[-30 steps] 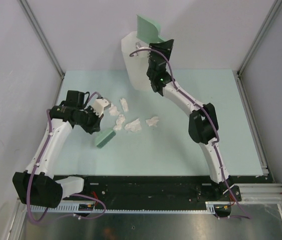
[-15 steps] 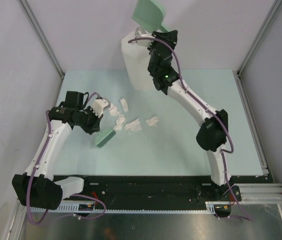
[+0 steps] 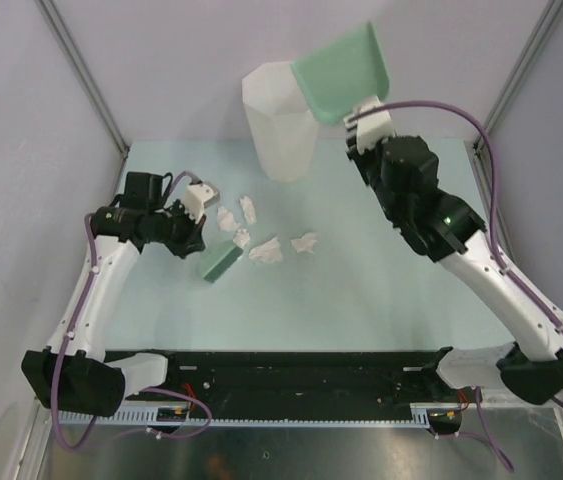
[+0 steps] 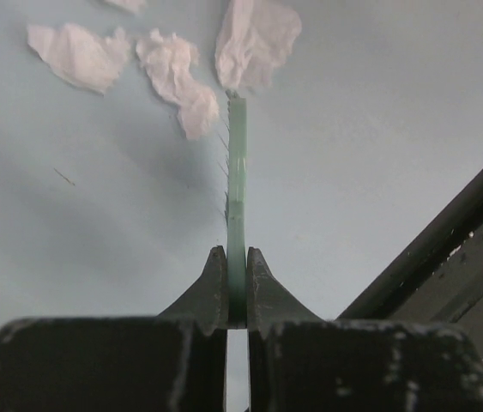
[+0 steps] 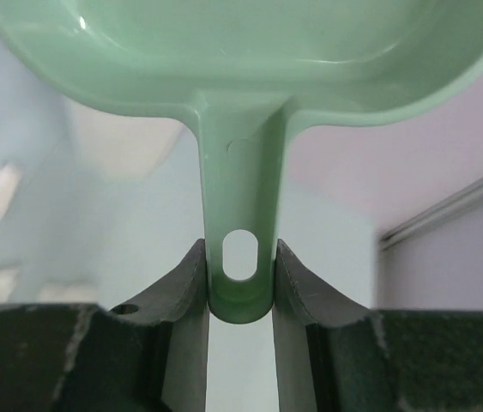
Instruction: Sweep away the paper scraps from the table
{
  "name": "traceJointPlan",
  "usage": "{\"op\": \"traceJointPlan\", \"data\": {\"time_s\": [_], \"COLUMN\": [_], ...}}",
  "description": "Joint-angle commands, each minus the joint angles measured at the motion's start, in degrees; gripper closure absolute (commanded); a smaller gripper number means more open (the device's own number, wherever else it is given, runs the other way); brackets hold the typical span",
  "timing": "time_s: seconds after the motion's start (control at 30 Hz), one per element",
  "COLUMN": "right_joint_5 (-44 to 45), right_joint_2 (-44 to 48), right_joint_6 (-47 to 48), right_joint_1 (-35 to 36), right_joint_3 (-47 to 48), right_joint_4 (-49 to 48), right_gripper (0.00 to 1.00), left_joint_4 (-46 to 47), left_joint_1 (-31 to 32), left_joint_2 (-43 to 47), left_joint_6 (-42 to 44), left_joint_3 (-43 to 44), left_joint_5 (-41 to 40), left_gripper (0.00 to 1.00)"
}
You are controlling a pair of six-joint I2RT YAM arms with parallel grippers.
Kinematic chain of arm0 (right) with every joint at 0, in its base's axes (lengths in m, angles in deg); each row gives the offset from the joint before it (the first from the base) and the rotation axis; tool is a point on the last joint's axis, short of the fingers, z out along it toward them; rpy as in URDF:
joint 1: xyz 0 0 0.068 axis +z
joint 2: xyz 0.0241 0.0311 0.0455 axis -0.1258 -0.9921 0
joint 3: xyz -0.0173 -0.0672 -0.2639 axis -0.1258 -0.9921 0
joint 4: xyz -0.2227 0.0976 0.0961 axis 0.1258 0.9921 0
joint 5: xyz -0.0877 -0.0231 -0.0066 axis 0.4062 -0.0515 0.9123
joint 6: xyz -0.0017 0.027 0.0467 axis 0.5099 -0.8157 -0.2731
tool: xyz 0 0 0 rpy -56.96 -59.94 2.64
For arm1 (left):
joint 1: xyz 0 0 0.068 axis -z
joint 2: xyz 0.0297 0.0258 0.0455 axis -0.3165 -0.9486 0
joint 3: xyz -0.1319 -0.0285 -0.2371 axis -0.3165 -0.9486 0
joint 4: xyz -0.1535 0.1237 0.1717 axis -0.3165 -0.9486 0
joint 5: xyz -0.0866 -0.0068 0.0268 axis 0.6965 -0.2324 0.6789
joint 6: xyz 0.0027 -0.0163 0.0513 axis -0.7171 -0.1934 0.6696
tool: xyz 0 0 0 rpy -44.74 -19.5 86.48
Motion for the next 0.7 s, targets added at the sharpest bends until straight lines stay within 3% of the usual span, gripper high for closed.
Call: {"op": "traceJointPlan", "data": {"time_s": [0.0,0.13,0.27,0.47,0.67], "right_joint_5": [-14.7,-22.9,-26.7,-36.1,-37.8], "right_joint_2": [6.5,10.1,11.3,10.1,2.3], "right_joint_6": [-25.0,-36.4,-41.7,-45.3,-45.4], "right_joint_1": [-2.0,-2.4,-2.2,-0.1,2.5], "right_joint_3": [-12.5,-20.6,-27.5,-35.6,-36.8], "right_joint_4": [17.3,25.1,31.6,35.6,33.8], "right_gripper": [1.00,1.00,1.00,1.00,1.00], "left_joint_4": [1.1,1.1,1.8,3.0,3.1], "left_joint_1": [1.1,4.1,10.1,18.0,21.9], "left_joint_2": [-2.7,-6.9,-12.0,-22.4,-31.6], "left_joint_6": [-2.6,-3.9,-5.3,-7.0,-6.8], "left_joint_3": [7.0,12.3,19.0,28.6,37.1], "left_joint_5": [5.0,3.8,-0.6,-9.7,-14.0], "left_gripper": [1.00,1.00,1.00,1.00,1.00]}}
